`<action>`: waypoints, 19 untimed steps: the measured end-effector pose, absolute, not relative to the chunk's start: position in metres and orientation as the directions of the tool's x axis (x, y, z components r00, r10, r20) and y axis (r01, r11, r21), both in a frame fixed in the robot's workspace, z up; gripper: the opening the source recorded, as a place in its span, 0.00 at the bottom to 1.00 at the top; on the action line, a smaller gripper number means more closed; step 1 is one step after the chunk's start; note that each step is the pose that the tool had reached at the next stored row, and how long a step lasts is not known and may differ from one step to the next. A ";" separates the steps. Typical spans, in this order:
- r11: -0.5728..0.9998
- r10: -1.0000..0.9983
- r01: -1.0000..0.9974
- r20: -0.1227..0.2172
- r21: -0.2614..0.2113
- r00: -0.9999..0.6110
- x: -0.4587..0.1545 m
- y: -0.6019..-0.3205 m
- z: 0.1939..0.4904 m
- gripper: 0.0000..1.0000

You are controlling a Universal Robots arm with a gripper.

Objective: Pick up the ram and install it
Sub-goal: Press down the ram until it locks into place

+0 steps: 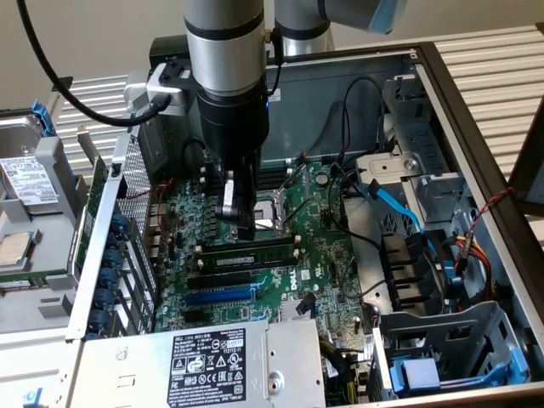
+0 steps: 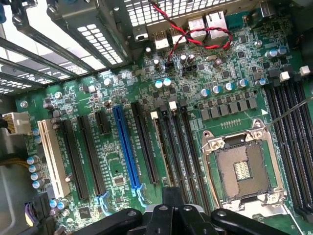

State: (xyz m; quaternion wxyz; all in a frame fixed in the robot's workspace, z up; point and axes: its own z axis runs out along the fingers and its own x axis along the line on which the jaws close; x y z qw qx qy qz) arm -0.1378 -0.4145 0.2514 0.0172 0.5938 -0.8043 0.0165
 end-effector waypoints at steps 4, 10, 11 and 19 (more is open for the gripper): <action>0.312 -0.946 -0.949 0.082 -0.032 -0.314 -0.138 -0.414 0.251 0.11; 0.363 -0.925 -0.931 0.103 -0.043 -0.365 -0.138 -0.415 0.251 0.11; 0.376 -0.920 -0.926 0.103 -0.043 -0.378 -0.138 -0.414 0.251 0.11; 0.470 -0.876 -0.881 0.101 -0.043 -0.472 -0.138 -0.414 0.251 0.11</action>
